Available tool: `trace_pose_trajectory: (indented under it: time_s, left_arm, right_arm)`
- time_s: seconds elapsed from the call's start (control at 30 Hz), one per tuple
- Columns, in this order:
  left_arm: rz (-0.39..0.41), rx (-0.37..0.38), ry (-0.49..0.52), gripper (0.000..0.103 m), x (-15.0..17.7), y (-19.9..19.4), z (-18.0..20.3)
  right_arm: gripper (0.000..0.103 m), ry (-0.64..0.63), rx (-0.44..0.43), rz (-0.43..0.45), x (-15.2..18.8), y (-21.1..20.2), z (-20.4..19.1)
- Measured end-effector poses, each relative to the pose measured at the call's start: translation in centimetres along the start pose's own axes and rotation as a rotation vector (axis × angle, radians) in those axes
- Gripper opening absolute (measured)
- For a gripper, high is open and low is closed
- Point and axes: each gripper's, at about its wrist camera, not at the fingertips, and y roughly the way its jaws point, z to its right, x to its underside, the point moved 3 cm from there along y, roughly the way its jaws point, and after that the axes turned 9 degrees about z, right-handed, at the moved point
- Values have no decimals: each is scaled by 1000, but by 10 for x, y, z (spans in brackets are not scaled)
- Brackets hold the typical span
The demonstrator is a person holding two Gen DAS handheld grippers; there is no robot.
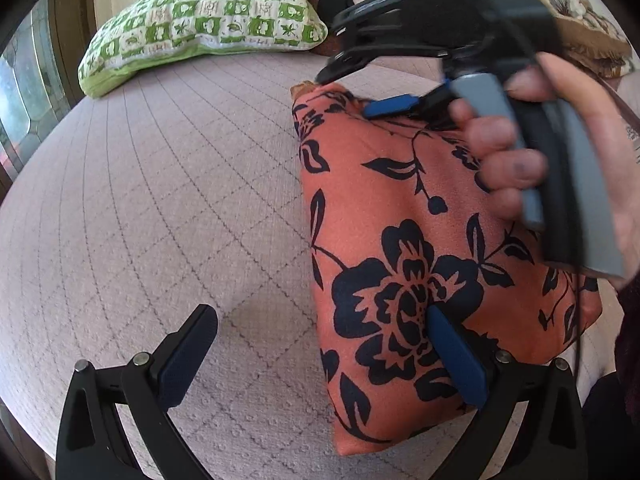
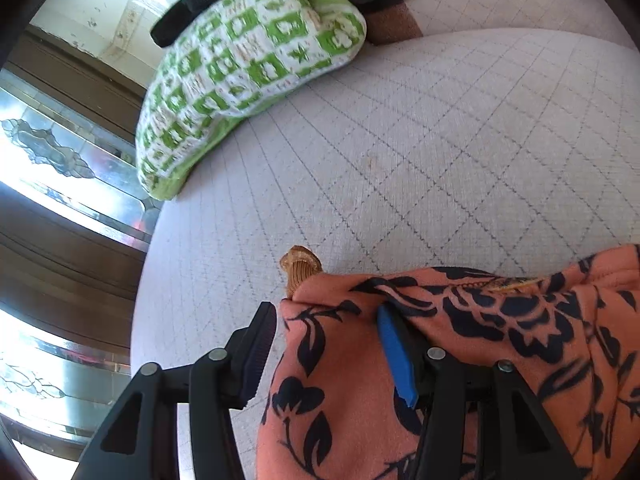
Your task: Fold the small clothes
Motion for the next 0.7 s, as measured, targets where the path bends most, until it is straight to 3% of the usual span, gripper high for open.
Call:
trace_pose_trajectory:
  time_s: [0.27, 0.53, 0.63, 0.7]
  left_arm:
    - [-26, 21, -35, 103, -4, -1, -4]
    - [164, -62, -5, 103, -24, -32, 9]
    - [182, -89, -4, 103, -22, -34, 9]
    - [148, -130, 37, 103, -16, -27, 13]
  right_arm:
    - [57, -17, -13, 85, 14, -93, 17]
    - [60, 47, 14, 125, 43, -165, 66]
    - [60, 75, 6, 125, 56, -177, 76]
    - [60, 88, -6, 125, 68, -185, 80]
